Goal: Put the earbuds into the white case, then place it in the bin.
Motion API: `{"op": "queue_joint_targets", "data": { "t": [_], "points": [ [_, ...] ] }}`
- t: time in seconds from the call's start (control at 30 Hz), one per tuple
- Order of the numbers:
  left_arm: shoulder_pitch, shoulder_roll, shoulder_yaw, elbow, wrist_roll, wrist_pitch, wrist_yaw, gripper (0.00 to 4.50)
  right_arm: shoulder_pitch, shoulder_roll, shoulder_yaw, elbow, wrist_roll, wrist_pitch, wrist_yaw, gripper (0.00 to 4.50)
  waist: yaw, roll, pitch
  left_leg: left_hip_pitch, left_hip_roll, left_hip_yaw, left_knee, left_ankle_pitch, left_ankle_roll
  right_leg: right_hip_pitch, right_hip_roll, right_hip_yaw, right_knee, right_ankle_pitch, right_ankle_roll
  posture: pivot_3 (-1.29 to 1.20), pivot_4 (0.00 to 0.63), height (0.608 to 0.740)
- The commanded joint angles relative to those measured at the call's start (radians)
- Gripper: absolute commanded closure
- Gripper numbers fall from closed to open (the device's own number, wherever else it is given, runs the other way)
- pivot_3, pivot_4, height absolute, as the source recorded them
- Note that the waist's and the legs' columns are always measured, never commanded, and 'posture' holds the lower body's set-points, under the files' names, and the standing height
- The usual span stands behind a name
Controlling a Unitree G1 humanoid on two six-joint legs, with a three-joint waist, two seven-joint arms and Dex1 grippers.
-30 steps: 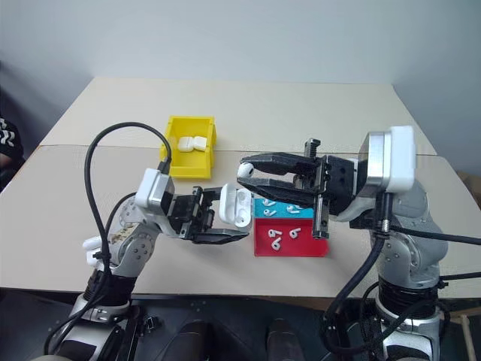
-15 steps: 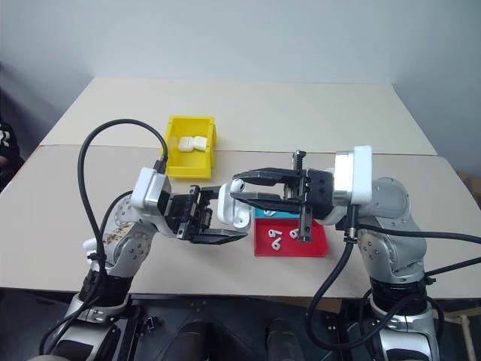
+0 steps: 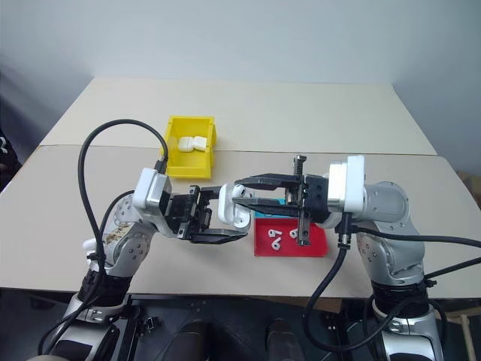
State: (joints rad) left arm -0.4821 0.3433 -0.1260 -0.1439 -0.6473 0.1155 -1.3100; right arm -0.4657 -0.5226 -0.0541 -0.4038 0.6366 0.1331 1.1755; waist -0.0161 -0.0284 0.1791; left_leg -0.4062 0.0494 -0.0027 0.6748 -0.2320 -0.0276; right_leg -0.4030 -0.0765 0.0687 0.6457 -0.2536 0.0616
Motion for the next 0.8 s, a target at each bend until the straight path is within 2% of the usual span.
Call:
{"op": "queue_joint_targets", "data": {
  "t": [0.03,0.2,0.37,0.63,0.8],
  "points": [
    [-0.015,-0.01,0.003,-0.033,-0.009,-0.005,0.003,1.79,0.002,-0.014,0.006,-0.008,-0.015,-0.029,0.003,3.82,0.0,0.0,0.0,0.0,0.0,0.0,0.0,0.0,0.0,0.0,0.0,0.0,0.0,0.0,0.0,0.0,0.15,0.74],
    [-0.019,-0.012,0.003,-0.028,-0.007,-0.007,0.003,1.79,0.001,-0.013,0.007,-0.002,-0.015,-0.044,0.007,3.82,0.0,0.0,0.0,0.0,0.0,0.0,0.0,0.0,0.0,0.0,0.0,0.0,0.0,0.0,0.0,0.0,0.15,0.74],
    [-0.032,-0.009,0.008,-0.012,-0.004,-0.006,-0.001,1.79,-0.004,-0.021,0.013,-0.002,-0.028,-0.06,0.008,2.26,0.0,0.0,0.0,0.0,0.0,0.0,0.0,0.0,0.0,0.0,0.0,0.0,0.0,0.0,0.0,0.0,0.15,0.74],
    [-0.025,-0.008,0.007,-0.001,0.017,-0.017,-0.003,1.79,-0.001,-0.048,0.005,0.002,-0.027,-0.048,0.011,2.26,0.001,0.0,0.0,0.0,0.0,0.0,0.0,0.0,0.0,0.0,0.0,0.0,0.0,0.0,0.0,0.0,0.15,0.74],
    [0.047,0.076,0.033,-0.009,0.046,-0.048,-0.051,1.79,-0.034,-0.185,-0.067,0.014,0.055,0.093,0.015,2.26,-0.002,0.0,0.0,0.0,0.0,0.0,-0.001,0.0,0.0,0.0,0.0,0.0,-0.001,0.0,0.0,0.0,0.15,0.74]
  ]
}}
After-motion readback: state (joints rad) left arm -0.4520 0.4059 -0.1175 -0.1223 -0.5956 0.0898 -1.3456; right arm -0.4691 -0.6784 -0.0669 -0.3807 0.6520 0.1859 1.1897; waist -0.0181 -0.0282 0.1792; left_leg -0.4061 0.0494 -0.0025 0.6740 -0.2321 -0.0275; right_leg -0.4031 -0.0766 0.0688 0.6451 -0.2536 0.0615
